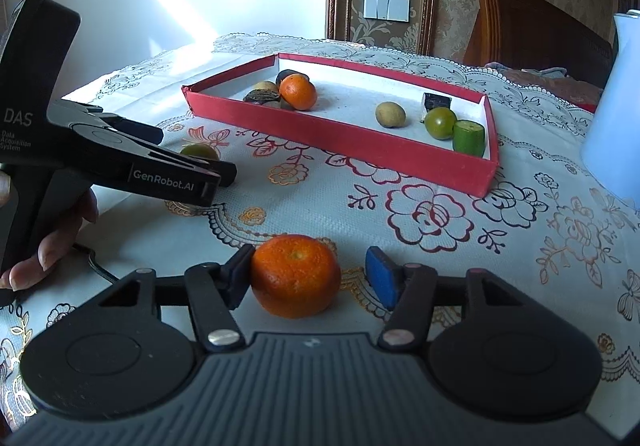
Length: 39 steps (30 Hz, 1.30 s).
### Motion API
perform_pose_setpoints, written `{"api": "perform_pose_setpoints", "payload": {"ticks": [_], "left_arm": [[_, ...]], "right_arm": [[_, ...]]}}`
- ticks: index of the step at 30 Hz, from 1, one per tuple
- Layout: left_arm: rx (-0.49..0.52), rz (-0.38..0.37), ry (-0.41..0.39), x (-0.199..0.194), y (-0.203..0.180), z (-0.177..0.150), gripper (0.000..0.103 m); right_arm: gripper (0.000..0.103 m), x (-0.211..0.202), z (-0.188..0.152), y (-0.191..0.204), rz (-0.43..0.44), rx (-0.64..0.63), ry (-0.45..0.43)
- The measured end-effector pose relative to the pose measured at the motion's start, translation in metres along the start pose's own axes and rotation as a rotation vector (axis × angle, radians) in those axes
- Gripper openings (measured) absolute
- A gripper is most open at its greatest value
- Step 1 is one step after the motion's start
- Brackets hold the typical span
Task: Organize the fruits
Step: 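Grasp the orange with the right gripper while the left grasps a dark green round fruit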
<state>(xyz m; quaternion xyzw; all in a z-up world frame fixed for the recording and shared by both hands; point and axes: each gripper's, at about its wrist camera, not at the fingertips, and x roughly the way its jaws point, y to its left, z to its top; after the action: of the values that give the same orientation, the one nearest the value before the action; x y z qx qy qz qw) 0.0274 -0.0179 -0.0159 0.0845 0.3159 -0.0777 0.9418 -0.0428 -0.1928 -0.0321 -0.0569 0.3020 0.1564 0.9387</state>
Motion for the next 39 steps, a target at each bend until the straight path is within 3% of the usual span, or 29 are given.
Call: {"api": "perform_pose_setpoints", "payload": {"ticks": [28, 34, 39], "left_arm": [[0.028, 0.014, -0.016, -0.007, -0.001, -0.005, 0.092], [0.054, -0.011, -0.030, -0.010, -0.004, -0.006, 0.080], [0.072, -0.043, -0.041, -0.014, -0.007, -0.007, 0.055]], "right_arm": [[0.058, 0.000, 0.000, -0.001, -0.001, 0.005, -0.002], [0.057, 0.000, 0.000, 0.000, -0.002, 0.003, -0.003], [0.046, -0.002, -0.001, 0.003, 0.010, -0.015, -0.010]]}}
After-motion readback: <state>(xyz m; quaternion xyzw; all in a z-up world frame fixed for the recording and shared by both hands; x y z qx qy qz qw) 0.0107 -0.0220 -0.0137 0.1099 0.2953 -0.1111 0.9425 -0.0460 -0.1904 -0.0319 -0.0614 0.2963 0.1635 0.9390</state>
